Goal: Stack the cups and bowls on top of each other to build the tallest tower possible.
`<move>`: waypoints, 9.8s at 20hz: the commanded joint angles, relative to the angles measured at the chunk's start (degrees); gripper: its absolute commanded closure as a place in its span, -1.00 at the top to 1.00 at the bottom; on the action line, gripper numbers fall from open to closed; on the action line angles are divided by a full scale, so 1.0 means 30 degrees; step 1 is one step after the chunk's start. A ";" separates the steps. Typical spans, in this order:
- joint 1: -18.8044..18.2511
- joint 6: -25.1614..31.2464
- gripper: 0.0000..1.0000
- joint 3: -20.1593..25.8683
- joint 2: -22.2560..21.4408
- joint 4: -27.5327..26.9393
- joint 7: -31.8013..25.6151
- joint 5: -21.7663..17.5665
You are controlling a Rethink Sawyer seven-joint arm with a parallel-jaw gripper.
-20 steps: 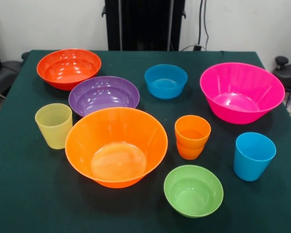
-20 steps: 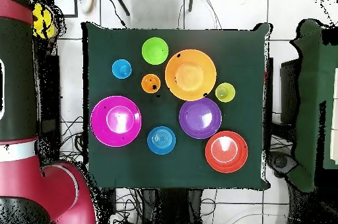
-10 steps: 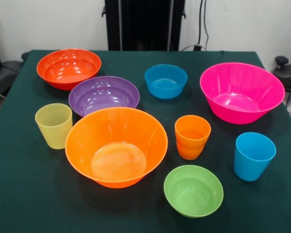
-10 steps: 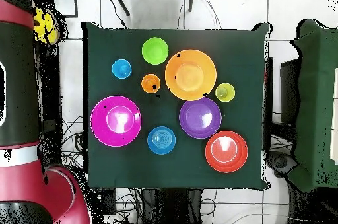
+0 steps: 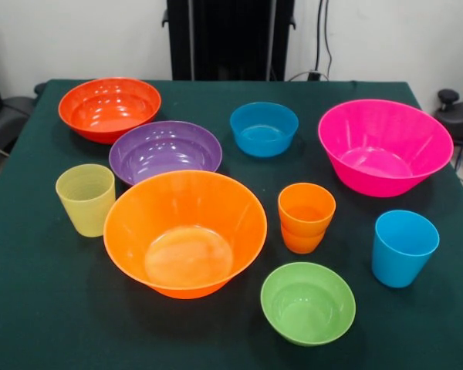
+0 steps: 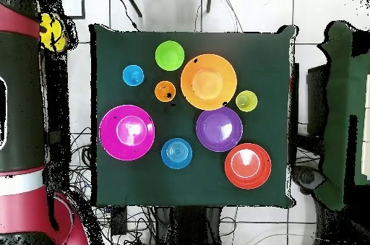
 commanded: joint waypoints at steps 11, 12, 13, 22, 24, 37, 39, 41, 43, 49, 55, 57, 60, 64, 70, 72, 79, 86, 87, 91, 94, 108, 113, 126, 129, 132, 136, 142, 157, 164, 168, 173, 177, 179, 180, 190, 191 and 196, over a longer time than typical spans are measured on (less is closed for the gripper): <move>0.1726 -0.1718 -1.00 0.8396 -0.3433 0.6962 -0.5968 -0.7279; 0.1809 -0.1954 -1.00 0.8757 -0.3718 0.7426 -0.6218 -0.7623; 0.1851 -0.2188 -1.00 0.9109 -0.3979 0.7827 -0.6507 -0.7972; 0.3167 -0.3188 -1.00 1.1488 -0.6286 1.1302 -0.6725 -1.0386; 0.3505 -0.3614 -1.00 1.1793 -0.6705 1.1908 -0.6615 -1.0975; 0.4361 -0.5064 -1.00 1.4112 -0.9183 1.5357 -0.5523 -1.3515; 0.4666 -0.5283 -1.00 1.4373 -0.9873 1.6318 -0.5329 -1.3774; 0.4894 -0.5997 -1.00 1.4757 -1.0434 1.7305 -0.5177 -1.3928; 0.4977 -0.6557 -1.00 1.5065 -1.0724 1.7732 -0.5048 -1.4197; 0.4478 -0.6399 -1.00 1.5822 -1.0838 1.6562 -0.5482 -1.5564; 0.3671 -0.4677 -1.00 1.6536 -1.0627 1.4040 -0.6086 -1.6839; 0.3444 -0.4324 -1.00 1.6780 -1.0557 1.3395 -0.6282 -1.7224; 0.3063 -0.4039 -1.00 1.7318 -1.0340 1.2408 -0.6827 -1.7789; 0.2305 -0.3699 -1.00 1.8309 -0.9444 1.0056 -0.8527 -1.8605; 0.1500 -0.2523 -1.00 1.9312 -0.8562 0.7239 -1.0642 -1.9509; 0.1193 -0.2173 -1.00 1.9622 -0.8315 0.6516 -1.1556 -1.9659; 0.0201 -0.1650 -1.00 1.9868 -0.7759 0.5082 -1.3800 -2.0164; -0.0264 -0.0786 -1.00 1.9203 -0.6182 0.2336 -1.3368 -1.9618; -0.0299 -0.0629 -1.00 1.9098 -0.5981 0.1992 -1.3199 -1.9463; -0.0418 0.0043 -1.00 1.8642 -0.5127 0.0545 -1.2778 -1.8858; -0.0358 0.0342 -1.00 1.8427 -0.4785 0.0059 -1.2211 -1.8448; 0.0662 0.1941 -1.00 1.2050 -0.1755 -0.3774 -0.4427 -1.1221; -0.0537 0.2286 -1.00 0.4239 -0.1023 -0.4626 -0.3396 -0.3600; 0.4484 0.0828 -1.00 0.8196 -0.4144 0.4965 -0.5870 -0.6457; 0.6923 -0.2218 -1.00 1.0138 -0.6586 1.1037 -0.7143 -0.7607; 0.8216 -0.4948 -1.00 1.1031 -0.7853 1.4426 -0.7527 -0.7953; 0.9148 -0.7414 -1.00 1.1768 -0.8918 1.7330 -0.7716 -0.8031; 0.9240 -0.8283 -1.00 1.2213 -0.9390 1.8113 -0.7769 -0.8859; 0.6314 -0.8073 -1.00 1.4379 -1.2134 1.9610 -1.2115 -1.2691; 0.3631 -0.8185 -1.00 1.6254 -1.3552 1.9912 -1.4935 -1.5446; 0.1892 -0.8121 -1.00 1.7495 -1.4151 1.9825 -1.6494 -1.6825; 0.0166 -0.7751 -1.00 1.8744 -1.4691 1.9374 -1.7926 -1.8347; -0.0718 -0.7421 -1.00 1.9216 -1.4703 1.8923 -1.6646 -1.8940; -0.0758 -0.6896 -1.00 1.8901 -1.4823 1.8979 -1.4743 -1.8920; -0.0782 -0.6566 -1.00 1.8788 -1.4892 1.9073 -1.3734 -1.8801; 0.3068 -0.4614 -1.00 1.5077 -1.5175 1.9816 0.1105 -1.6162; 0.3580 -0.4376 -1.00 1.4658 -1.5032 1.9612 0.2438 -1.5978; 0.4760 -0.3254 -1.00 1.3846 -1.4521 1.8408 0.5825 -1.5559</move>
